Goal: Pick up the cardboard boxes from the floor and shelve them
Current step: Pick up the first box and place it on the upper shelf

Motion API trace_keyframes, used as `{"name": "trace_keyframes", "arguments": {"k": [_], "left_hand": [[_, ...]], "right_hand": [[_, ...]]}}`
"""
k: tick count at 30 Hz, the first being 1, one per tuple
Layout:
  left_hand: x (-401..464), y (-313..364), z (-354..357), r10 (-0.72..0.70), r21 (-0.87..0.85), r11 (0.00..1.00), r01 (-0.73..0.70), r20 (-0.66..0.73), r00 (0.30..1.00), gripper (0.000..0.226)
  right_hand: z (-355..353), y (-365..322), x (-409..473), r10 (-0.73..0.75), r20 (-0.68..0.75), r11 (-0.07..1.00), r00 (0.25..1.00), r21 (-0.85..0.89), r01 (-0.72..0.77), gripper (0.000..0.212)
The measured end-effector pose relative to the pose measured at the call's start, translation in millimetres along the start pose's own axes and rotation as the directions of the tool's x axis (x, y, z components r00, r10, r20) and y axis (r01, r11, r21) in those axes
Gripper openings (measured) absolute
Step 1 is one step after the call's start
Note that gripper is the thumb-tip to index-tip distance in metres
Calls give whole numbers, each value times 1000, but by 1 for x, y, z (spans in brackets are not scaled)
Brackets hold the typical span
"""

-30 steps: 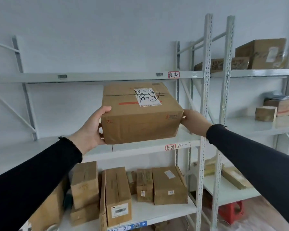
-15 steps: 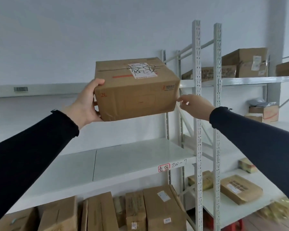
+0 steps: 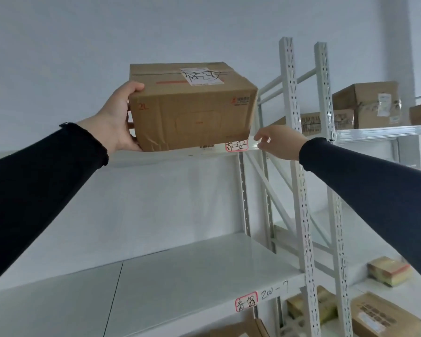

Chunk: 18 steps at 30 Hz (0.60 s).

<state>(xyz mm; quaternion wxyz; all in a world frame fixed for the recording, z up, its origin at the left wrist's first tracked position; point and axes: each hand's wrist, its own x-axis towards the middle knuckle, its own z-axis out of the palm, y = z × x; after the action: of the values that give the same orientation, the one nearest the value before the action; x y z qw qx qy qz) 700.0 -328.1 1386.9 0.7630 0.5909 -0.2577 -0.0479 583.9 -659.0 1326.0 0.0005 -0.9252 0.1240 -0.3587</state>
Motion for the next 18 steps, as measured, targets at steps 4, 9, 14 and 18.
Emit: {"name": "trace_keyframes", "arguments": {"k": [4, 9, 14, 18], "left_hand": [[42, 6, 2, 35, -5, 999, -34, 24, 999, 30], [88, 5, 11, 19, 15, 1000, -20, 44, 999, 34], [115, -4, 25, -33, 56, 998, 30, 49, 998, 40], [136, -14, 35, -27, 67, 997, 21, 90, 996, 40]], "right_hand": [[7, 8, 38, 4, -42, 999, 999, -39, -5, 30], [20, 19, 75, 24, -80, 999, 996, 26, -22, 30], [36, 25, 106, -6, -135, 994, 991, 109, 21, 40], [53, 37, 126, -33, -160, 986, 987, 156, 59, 39]]}}
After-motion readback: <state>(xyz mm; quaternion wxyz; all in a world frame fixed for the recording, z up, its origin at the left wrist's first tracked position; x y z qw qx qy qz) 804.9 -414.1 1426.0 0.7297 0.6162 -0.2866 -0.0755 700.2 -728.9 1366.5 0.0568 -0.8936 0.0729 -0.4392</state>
